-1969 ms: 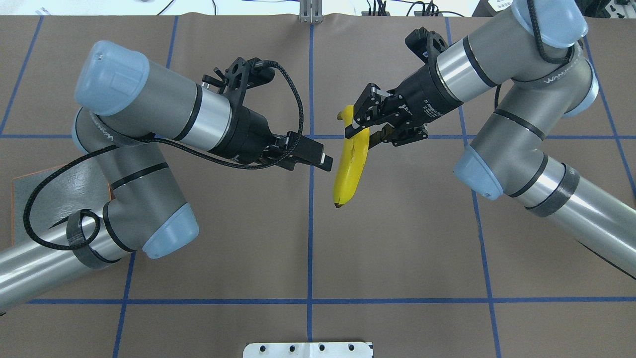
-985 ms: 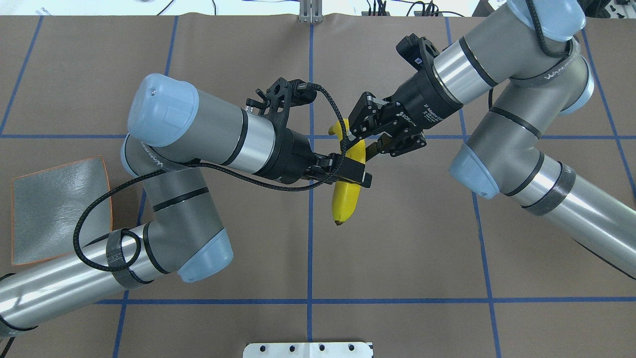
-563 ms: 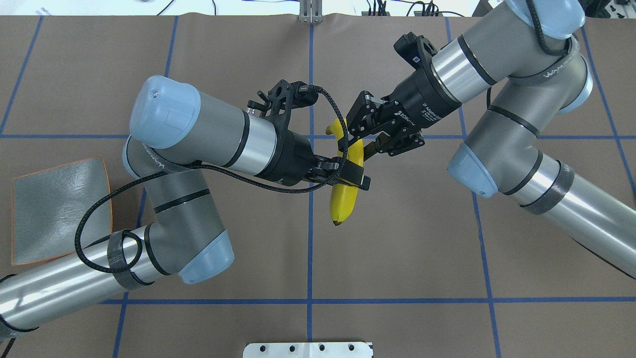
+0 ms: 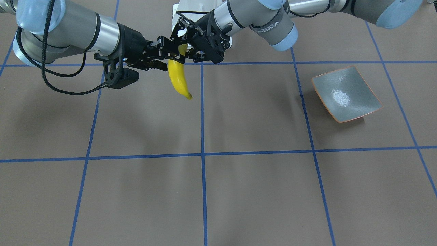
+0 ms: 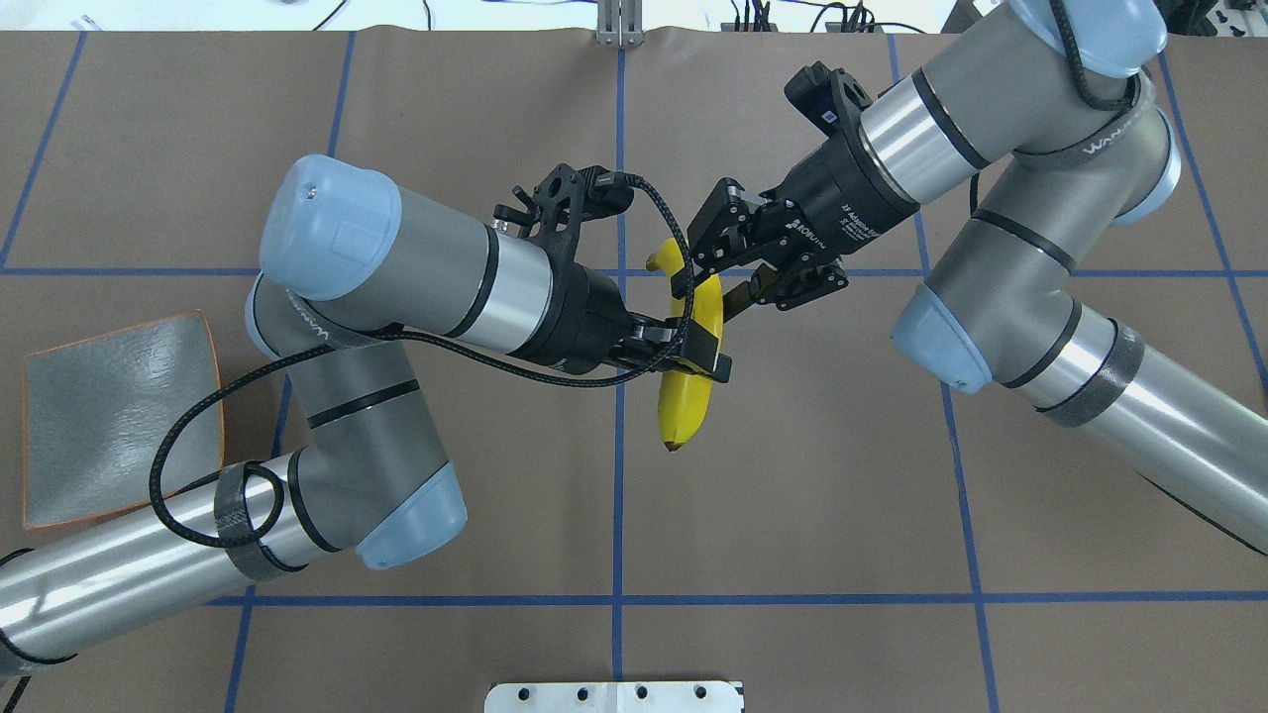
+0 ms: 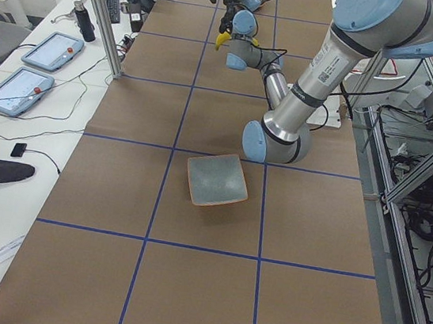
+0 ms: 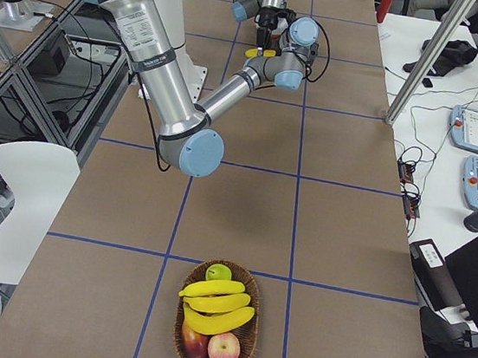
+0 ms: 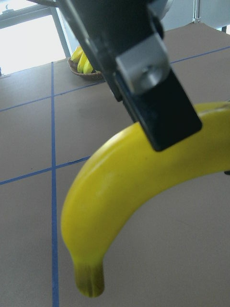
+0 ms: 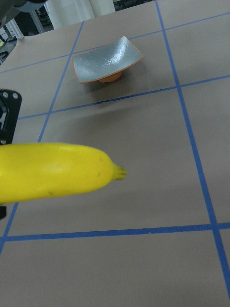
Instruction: Transfer all bananas from basket to plate
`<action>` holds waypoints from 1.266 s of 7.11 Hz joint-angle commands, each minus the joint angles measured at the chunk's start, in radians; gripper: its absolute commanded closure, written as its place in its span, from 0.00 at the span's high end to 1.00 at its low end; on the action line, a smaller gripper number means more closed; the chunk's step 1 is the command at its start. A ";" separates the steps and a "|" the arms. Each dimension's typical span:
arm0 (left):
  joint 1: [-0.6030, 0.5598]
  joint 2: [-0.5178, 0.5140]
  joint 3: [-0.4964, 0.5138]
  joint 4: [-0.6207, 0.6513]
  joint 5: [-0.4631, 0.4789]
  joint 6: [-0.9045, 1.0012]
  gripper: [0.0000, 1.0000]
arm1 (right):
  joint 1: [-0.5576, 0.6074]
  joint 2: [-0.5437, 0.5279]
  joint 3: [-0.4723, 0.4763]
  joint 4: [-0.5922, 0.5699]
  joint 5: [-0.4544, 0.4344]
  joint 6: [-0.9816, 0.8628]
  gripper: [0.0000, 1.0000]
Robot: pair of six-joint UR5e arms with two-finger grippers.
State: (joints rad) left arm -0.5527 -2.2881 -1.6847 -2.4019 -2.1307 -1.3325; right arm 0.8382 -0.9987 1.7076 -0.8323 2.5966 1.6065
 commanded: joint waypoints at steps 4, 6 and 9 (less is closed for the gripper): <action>-0.084 0.343 -0.208 0.015 -0.009 -0.059 0.00 | 0.050 -0.102 0.009 0.076 -0.041 -0.005 1.00; -0.177 0.546 -0.250 0.015 -0.009 -0.009 0.00 | 0.061 -0.176 0.015 0.105 -0.183 -0.029 1.00; -0.285 0.805 -0.268 0.017 -0.003 0.279 0.00 | 0.064 -0.236 0.023 0.107 -0.316 -0.080 1.00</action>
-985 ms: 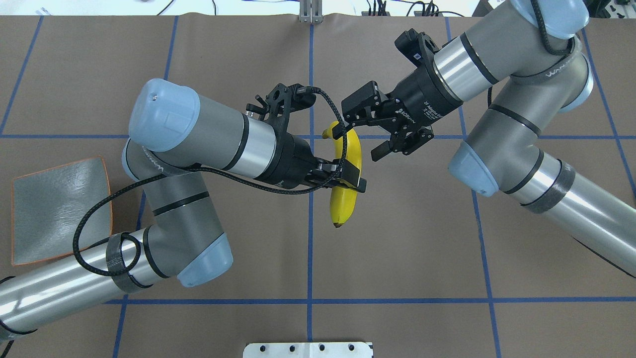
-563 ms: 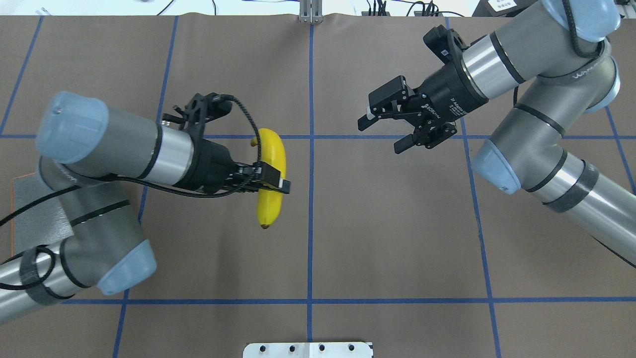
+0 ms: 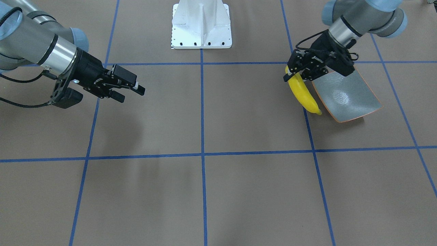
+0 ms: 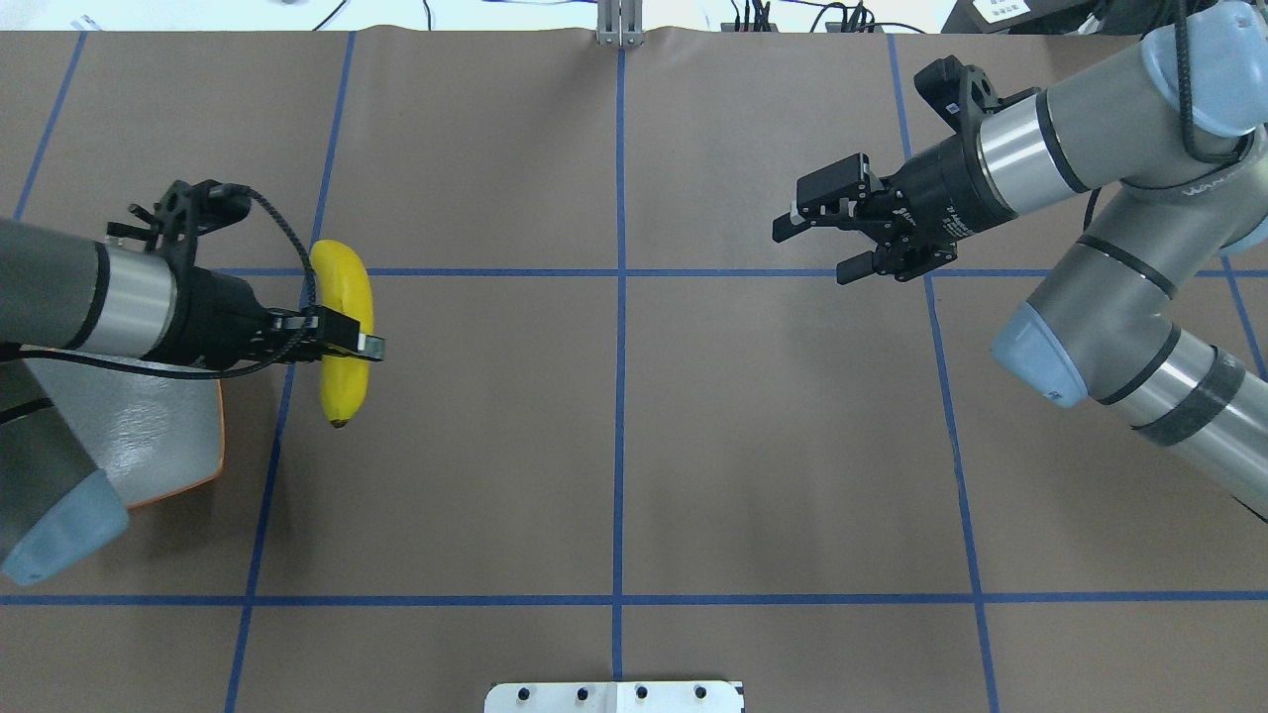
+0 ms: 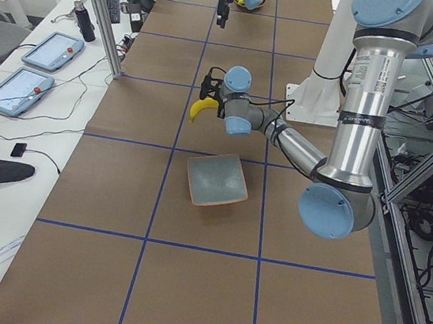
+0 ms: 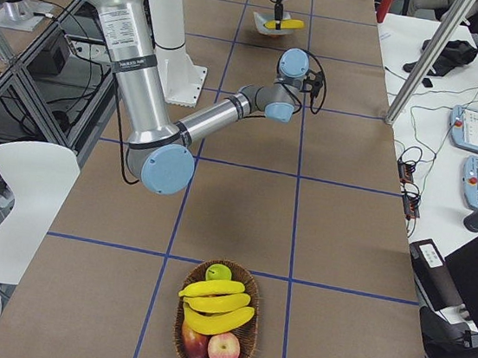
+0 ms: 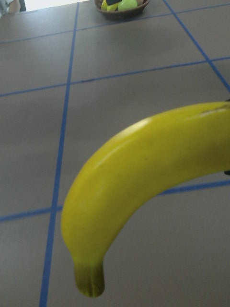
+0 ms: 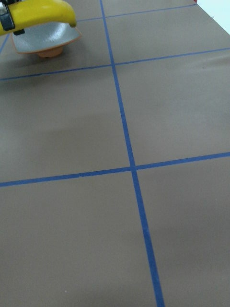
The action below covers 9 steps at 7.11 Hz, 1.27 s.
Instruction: Transfer all bananas from basket to plate
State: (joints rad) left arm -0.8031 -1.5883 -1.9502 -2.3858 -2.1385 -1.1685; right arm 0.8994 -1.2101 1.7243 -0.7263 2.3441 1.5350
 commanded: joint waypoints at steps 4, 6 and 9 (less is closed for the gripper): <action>-0.034 0.189 0.011 0.187 0.049 0.138 0.00 | 0.000 -0.061 0.017 0.001 -0.085 -0.018 1.00; -0.033 0.192 0.022 0.249 0.051 0.136 0.00 | -0.002 -0.078 0.017 0.002 -0.101 -0.019 1.00; -0.028 0.186 0.065 0.272 0.049 0.136 0.00 | -0.004 -0.078 0.017 0.002 -0.103 -0.019 1.00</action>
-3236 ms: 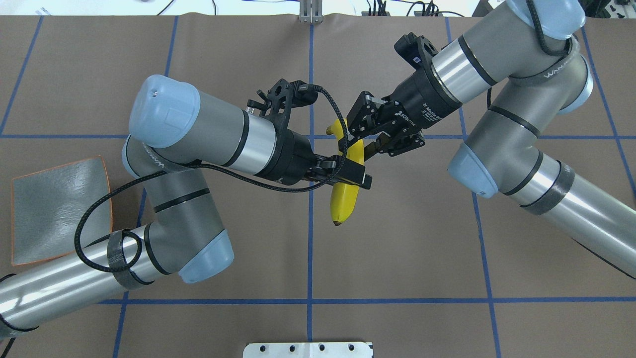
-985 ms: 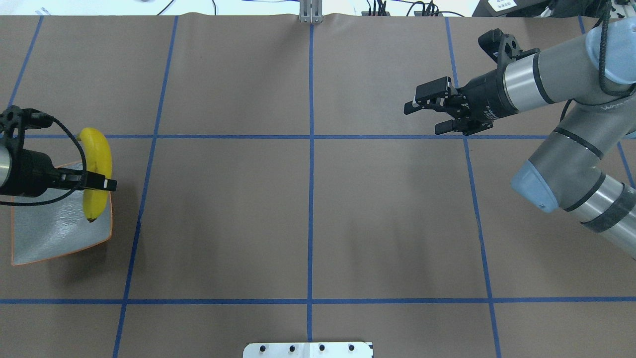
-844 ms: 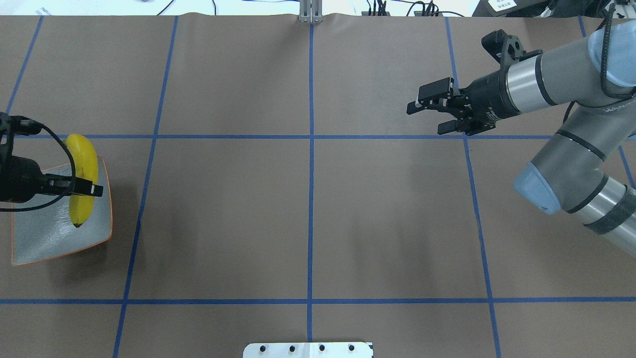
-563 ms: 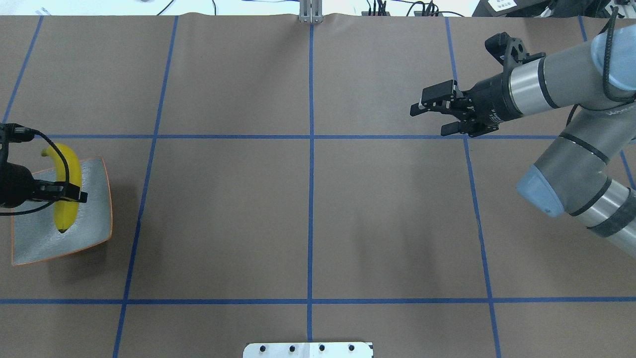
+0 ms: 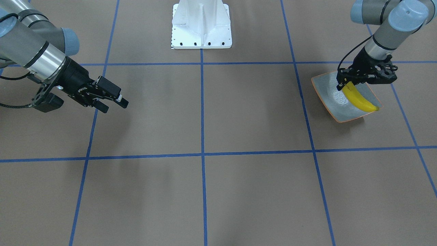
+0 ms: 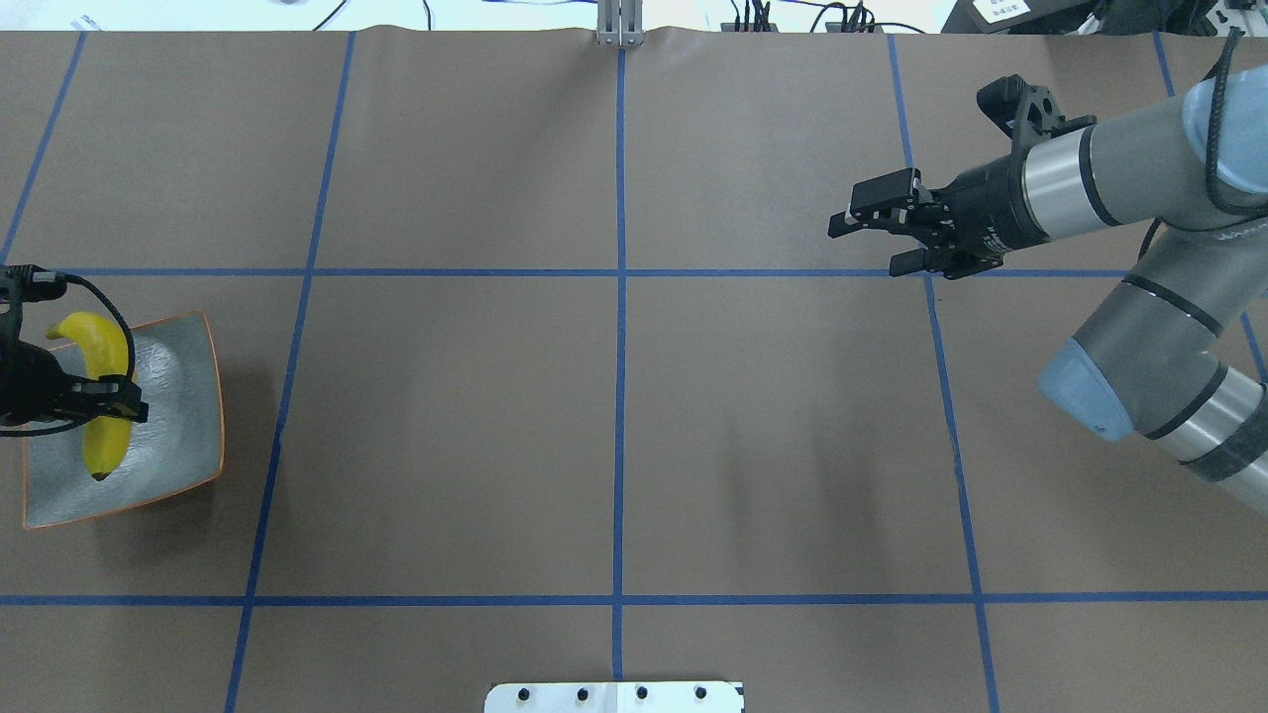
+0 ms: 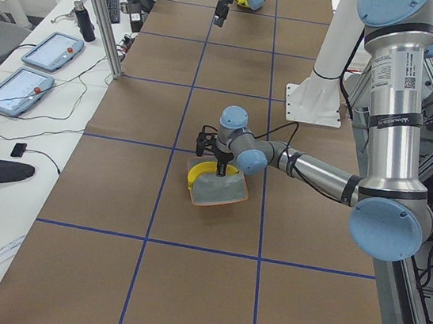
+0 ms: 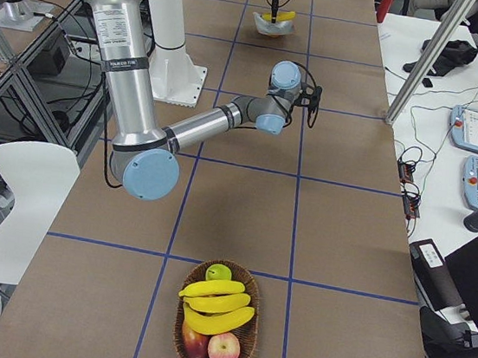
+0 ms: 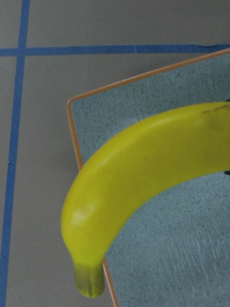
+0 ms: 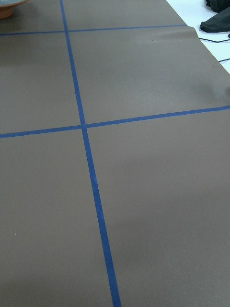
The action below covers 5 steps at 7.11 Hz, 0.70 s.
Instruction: Transfer all bananas from basket to plate
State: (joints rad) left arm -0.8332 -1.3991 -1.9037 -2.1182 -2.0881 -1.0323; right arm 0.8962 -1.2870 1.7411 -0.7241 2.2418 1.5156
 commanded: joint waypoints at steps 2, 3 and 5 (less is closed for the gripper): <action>0.002 0.002 0.026 0.004 0.000 0.002 0.11 | 0.000 0.000 0.000 0.000 -0.001 0.001 1.00; 0.003 0.003 0.031 0.004 0.000 0.009 0.28 | 0.000 0.000 0.000 0.000 -0.001 0.001 1.00; 0.003 0.005 0.032 0.004 0.000 0.032 0.63 | 0.003 -0.002 0.011 0.000 0.004 0.003 1.00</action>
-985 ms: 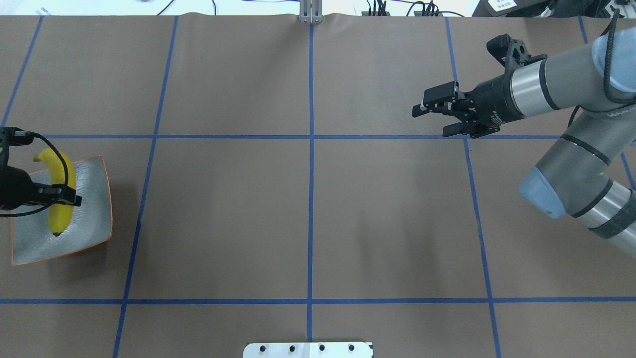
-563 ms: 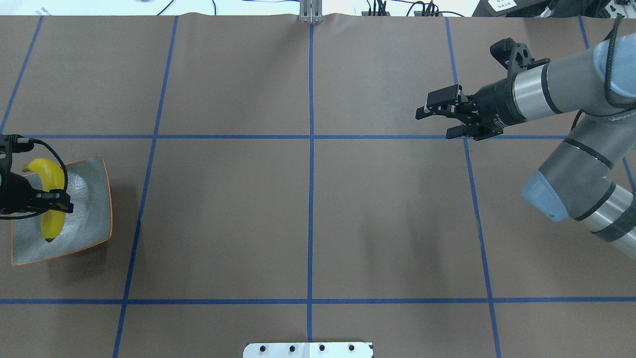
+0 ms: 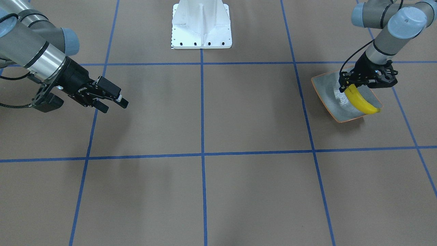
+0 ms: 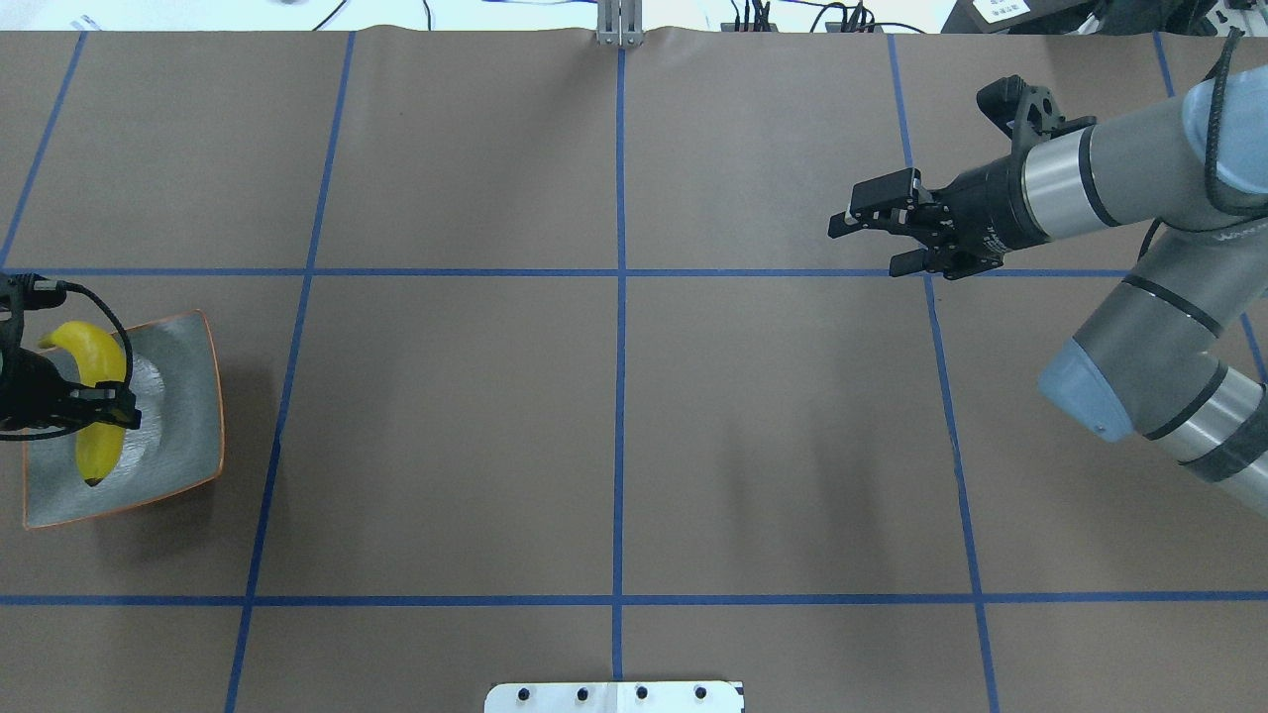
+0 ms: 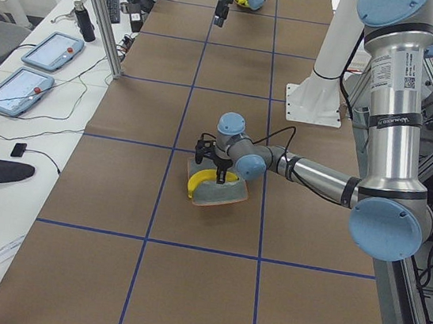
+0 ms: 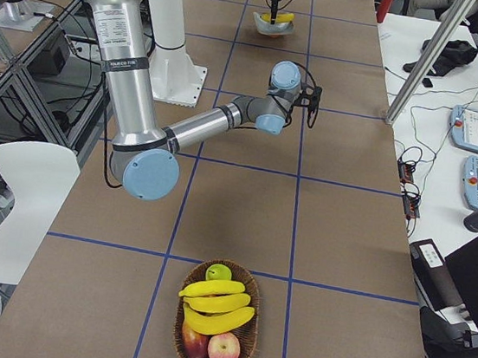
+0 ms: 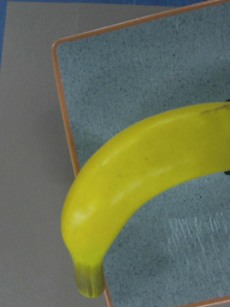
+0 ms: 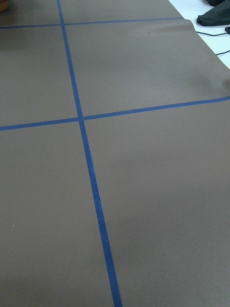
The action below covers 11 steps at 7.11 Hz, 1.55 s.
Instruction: Transfer all bananas from basket to plate
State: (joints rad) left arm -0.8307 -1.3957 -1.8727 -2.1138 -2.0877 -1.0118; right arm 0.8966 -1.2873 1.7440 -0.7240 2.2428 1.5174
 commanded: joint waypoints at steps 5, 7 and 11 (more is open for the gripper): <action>-0.013 0.012 -0.046 -0.006 -0.015 0.016 0.70 | 0.022 -0.059 0.034 0.002 0.012 -0.003 1.00; -0.060 0.015 -0.088 -0.005 -0.021 0.041 0.70 | 0.065 -0.156 0.032 0.018 0.017 -0.125 1.00; -0.251 0.081 -0.115 -0.005 -0.123 0.271 0.73 | 0.253 -0.383 -0.033 0.052 0.050 -0.458 1.00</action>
State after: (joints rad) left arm -1.0488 -1.3196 -1.9866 -2.1189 -2.1963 -0.7781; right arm 1.0779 -1.6163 1.7463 -0.6718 2.2710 1.1872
